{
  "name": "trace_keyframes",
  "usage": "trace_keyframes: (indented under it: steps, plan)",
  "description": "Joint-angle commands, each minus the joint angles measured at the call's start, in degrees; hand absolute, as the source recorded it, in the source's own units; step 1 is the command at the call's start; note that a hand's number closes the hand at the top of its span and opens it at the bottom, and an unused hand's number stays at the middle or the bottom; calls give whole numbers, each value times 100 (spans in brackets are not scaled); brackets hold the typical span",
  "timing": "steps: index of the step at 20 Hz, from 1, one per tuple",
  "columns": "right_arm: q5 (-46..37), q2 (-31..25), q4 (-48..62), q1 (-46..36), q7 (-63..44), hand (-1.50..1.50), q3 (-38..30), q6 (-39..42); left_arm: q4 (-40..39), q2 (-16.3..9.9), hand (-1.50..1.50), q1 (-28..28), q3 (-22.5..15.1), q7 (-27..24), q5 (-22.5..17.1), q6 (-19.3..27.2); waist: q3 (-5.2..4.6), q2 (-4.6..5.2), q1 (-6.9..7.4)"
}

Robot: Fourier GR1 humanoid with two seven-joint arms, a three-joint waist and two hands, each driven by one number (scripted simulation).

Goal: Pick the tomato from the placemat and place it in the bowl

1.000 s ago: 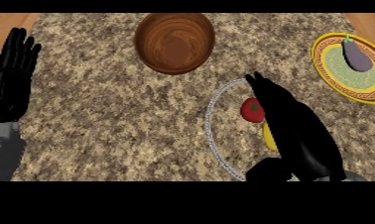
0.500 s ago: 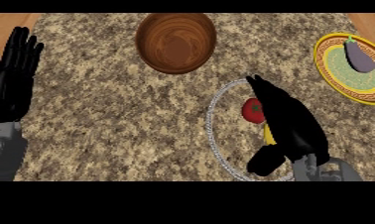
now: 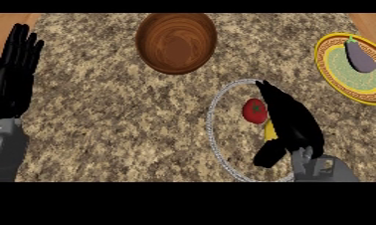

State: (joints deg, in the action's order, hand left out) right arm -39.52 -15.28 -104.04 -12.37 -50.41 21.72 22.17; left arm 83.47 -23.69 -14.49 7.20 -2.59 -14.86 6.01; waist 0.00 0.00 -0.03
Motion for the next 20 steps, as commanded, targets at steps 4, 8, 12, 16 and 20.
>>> trace_keyframes:
  steps: [4, 8, 12, 16, 20]
  plan:
    - [-112, -8, -250, 243, 425, -150, -305, 244, -193, 397, 0, 54, -62, -312, 445, 52, -1, -3, -15]
    - [-499, 264, 345, 309, 1021, -150, -240, -219, 277, 133, 0, -145, 262, 459, 178, -173, 0, -3, 0]
    - [-712, 380, 978, 177, 1183, -150, -251, -162, 355, 359, 0, 111, 188, 326, 407, -80, 0, -3, 11]
    - [-927, 544, 1671, 12, 1593, -150, -422, -488, 398, 368, 0, 200, 325, 263, 456, -196, 0, 1, 21]
    - [-905, 572, 1882, -192, 1718, -150, -715, -287, 568, 449, 0, 72, 292, 529, 512, -216, 1, 1, 16]
